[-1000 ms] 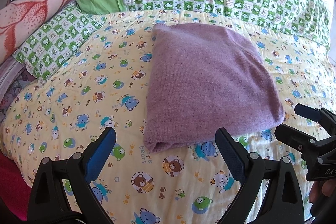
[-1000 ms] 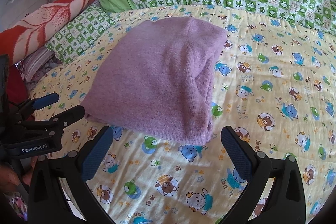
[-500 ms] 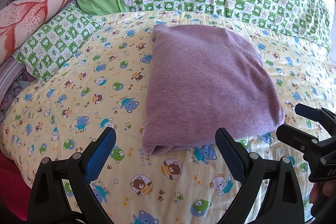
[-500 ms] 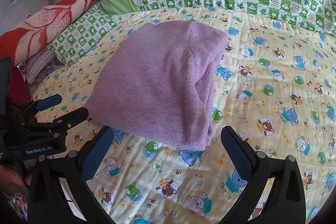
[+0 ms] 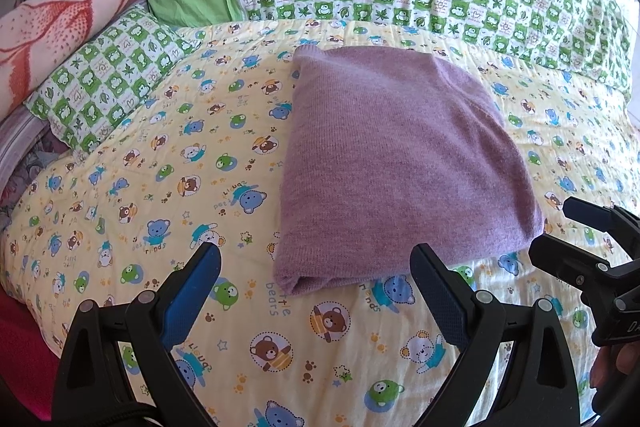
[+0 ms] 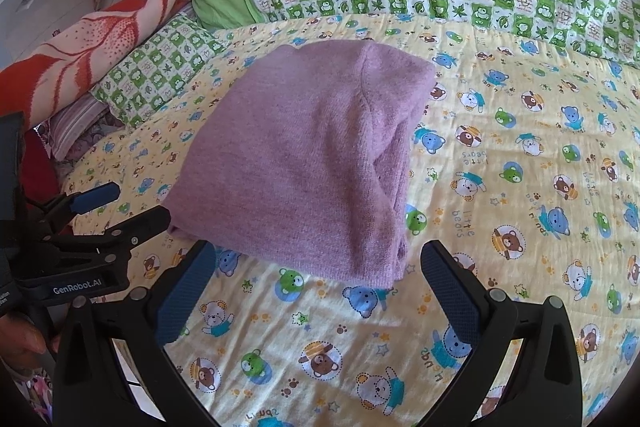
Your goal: Fold small clothes
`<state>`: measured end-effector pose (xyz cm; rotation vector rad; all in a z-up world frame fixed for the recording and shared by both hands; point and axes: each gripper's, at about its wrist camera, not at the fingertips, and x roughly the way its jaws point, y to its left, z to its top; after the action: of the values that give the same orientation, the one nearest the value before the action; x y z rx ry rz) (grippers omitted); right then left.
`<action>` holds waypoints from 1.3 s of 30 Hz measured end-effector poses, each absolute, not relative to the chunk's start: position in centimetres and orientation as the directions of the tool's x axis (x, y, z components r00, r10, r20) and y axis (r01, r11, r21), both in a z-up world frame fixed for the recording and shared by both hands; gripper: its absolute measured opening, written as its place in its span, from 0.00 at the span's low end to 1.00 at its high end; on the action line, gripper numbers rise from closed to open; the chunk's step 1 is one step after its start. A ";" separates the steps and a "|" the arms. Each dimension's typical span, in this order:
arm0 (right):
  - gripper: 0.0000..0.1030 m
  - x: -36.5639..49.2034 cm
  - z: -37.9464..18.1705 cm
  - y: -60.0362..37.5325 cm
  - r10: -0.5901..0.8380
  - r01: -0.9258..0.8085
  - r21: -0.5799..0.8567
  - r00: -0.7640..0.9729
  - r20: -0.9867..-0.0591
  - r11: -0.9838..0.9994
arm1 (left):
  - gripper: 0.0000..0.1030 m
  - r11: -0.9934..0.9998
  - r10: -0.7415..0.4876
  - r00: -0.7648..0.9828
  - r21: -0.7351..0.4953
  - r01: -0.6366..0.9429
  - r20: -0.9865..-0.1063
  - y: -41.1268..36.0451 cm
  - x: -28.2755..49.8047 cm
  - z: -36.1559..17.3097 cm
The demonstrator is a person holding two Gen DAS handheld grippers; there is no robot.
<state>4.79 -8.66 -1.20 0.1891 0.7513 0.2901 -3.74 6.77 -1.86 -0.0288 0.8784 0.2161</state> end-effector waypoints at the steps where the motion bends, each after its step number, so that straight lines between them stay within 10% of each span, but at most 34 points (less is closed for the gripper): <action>1: 0.99 4.8 -1.2 -8.6 0.325 -0.191 0.271 0.694 -0.642 0.943 | 0.93 0.978 0.175 0.619 0.063 -0.199 -0.765 6.7 -3.8 -1.9; 39: 0.99 6.1 -0.4 -9.2 0.333 -0.181 0.295 0.704 -0.627 0.938 | 0.91 0.978 0.159 0.623 0.037 -0.204 -0.765 6.9 -1.8 -0.8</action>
<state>6.06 -9.24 -0.36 0.2188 0.7370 0.2881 -1.77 6.93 -0.82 -0.0546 0.8732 0.2084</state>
